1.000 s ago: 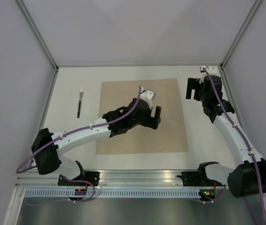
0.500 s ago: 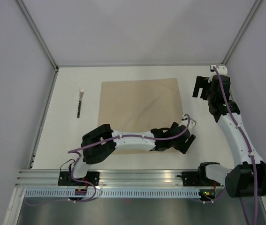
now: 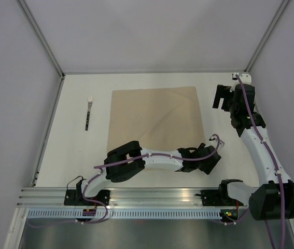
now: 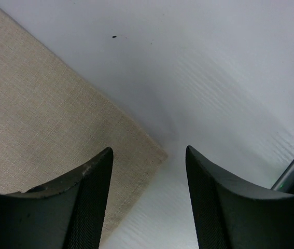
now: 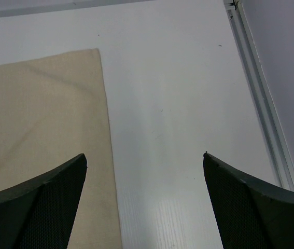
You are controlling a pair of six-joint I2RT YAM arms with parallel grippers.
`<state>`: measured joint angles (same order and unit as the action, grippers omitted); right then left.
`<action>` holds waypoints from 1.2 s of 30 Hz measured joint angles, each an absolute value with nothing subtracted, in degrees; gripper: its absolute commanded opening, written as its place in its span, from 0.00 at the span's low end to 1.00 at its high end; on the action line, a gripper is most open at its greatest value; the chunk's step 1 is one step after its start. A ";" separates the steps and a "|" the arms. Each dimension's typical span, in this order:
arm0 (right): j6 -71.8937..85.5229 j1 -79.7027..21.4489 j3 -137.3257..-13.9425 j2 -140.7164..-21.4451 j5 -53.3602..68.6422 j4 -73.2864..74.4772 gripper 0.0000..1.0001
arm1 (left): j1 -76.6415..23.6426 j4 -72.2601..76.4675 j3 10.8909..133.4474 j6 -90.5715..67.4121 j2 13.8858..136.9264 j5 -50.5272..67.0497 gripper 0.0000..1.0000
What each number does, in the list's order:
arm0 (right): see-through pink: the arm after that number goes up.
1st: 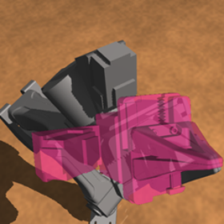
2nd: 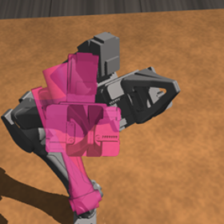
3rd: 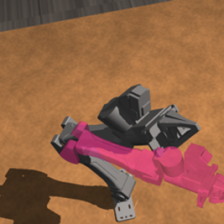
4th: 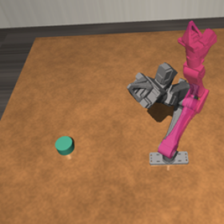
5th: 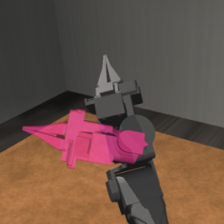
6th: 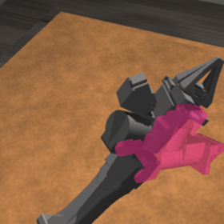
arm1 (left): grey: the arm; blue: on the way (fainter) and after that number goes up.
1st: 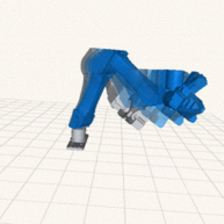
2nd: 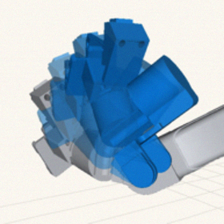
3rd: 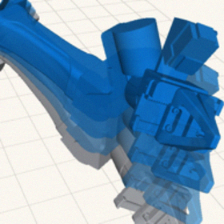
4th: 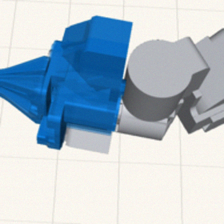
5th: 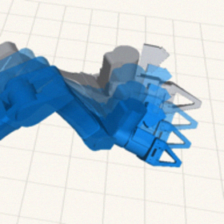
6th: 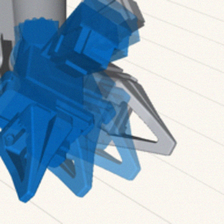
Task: Fold the napkin, place the utensils inside, and roll it up
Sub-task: Fold the napkin at the center of the board.
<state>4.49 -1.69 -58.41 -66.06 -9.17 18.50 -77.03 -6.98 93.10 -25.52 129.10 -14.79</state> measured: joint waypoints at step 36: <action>4.36 -1.69 -57.49 -65.56 -8.84 18.22 0.98 | -78.50 -5.80 90.72 -24.58 127.37 -9.67 0.02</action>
<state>4.36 -1.69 -57.49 -65.56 -8.84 18.22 -78.50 -5.80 90.72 -24.58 127.37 -9.67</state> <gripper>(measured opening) 0.979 0.026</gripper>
